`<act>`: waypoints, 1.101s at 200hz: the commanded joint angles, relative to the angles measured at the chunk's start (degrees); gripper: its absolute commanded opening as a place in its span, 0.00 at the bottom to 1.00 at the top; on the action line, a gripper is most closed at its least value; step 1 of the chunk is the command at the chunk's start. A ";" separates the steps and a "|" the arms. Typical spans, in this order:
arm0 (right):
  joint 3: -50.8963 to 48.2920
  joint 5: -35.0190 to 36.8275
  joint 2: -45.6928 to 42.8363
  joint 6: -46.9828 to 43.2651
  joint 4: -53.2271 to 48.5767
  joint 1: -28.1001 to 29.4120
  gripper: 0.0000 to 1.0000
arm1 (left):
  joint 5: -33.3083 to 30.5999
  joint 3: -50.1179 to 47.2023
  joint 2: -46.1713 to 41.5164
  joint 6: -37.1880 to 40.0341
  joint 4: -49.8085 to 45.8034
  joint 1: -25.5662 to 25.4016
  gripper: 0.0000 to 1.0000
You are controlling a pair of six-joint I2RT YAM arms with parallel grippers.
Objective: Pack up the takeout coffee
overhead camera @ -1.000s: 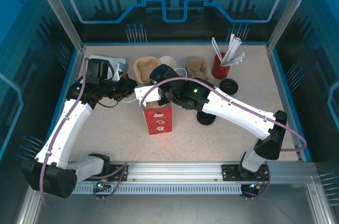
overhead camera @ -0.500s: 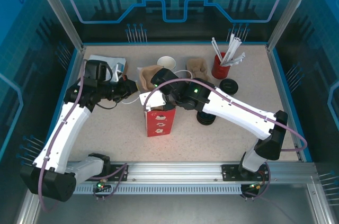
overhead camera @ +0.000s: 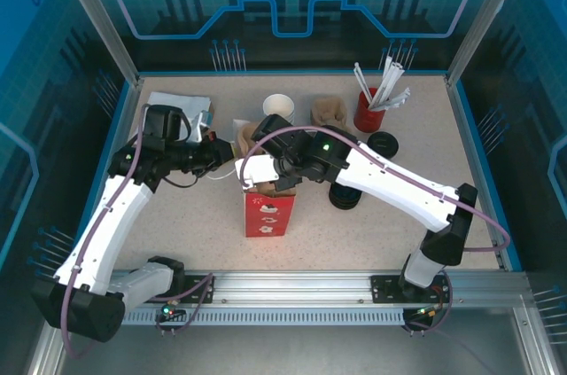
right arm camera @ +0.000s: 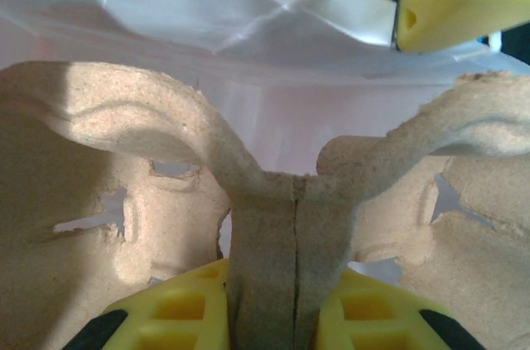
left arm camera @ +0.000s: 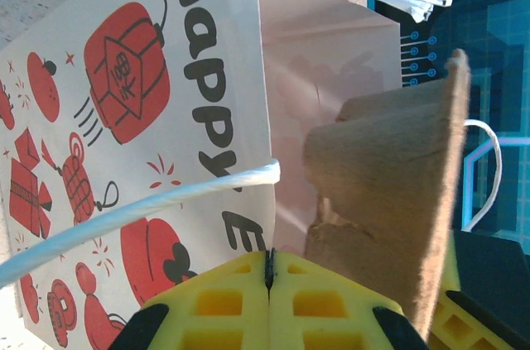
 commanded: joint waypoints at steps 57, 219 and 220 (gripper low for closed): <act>5.55 -6.19 4.30 3.56 -5.87 -1.59 0.22 | 1.68 -0.92 0.07 1.72 2.41 -2.57 0.00; 7.99 -8.28 6.69 6.56 -12.28 -3.85 0.21 | -0.16 -1.69 -1.16 3.76 -0.59 -2.57 0.00; 8.11 -8.33 6.76 6.58 -12.28 -3.89 0.21 | -0.18 -1.69 -1.18 3.71 -0.57 -2.57 0.00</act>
